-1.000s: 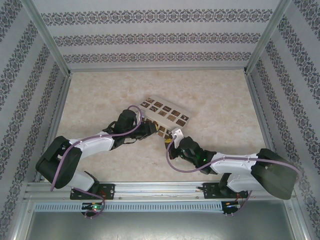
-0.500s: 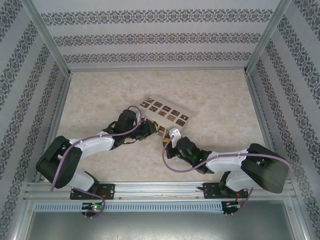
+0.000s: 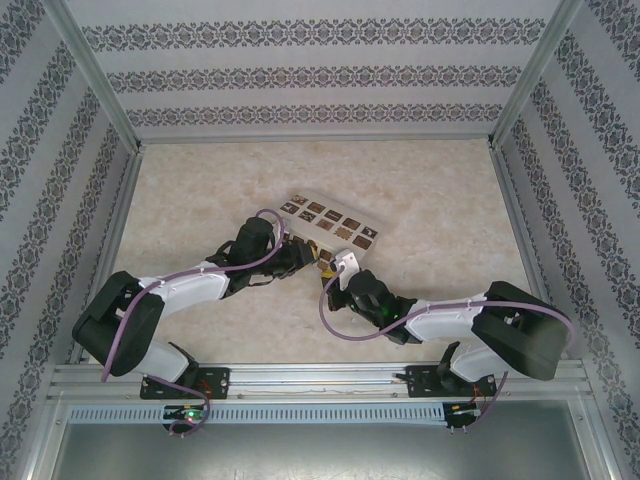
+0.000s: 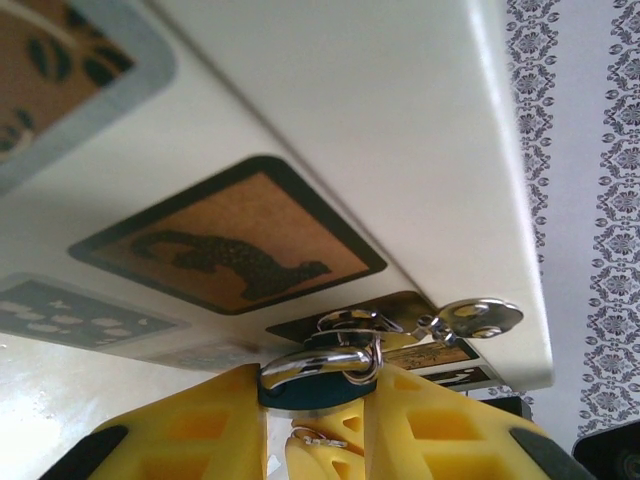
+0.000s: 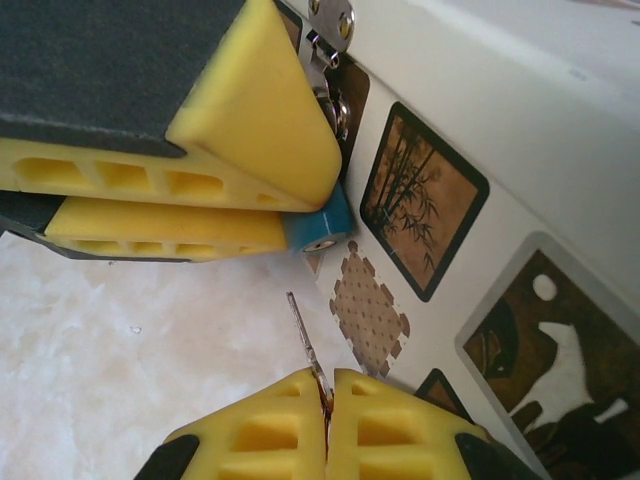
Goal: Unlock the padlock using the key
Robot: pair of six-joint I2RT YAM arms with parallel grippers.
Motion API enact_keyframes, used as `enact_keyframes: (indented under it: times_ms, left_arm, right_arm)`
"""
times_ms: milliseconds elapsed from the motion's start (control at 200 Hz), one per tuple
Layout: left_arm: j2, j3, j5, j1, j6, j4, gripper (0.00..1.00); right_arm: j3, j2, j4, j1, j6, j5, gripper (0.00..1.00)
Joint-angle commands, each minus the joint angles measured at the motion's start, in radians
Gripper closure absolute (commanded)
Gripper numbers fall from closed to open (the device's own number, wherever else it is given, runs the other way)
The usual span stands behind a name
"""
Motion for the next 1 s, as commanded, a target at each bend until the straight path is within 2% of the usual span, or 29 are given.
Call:
enact_keyframes:
  times_ms: [0, 345, 994]
  left_arm:
    - [-0.001, 0.032, 0.036, -0.034, -0.01, 0.034, 0.74]
    - [0.002, 0.039, 0.032, -0.04, -0.013, 0.036, 0.74]
    - [0.026, 0.038, 0.016, -0.05, -0.025, 0.076, 0.74]
  right_arm:
    - [0.02, 0.014, 0.044, -0.019, 0.014, 0.05, 1.0]
    - [0.024, 0.04, 0.047, -0.033, 0.041, 0.075, 1.0]
    - [0.01, 0.045, 0.076, -0.054, 0.058, 0.019, 1.0]
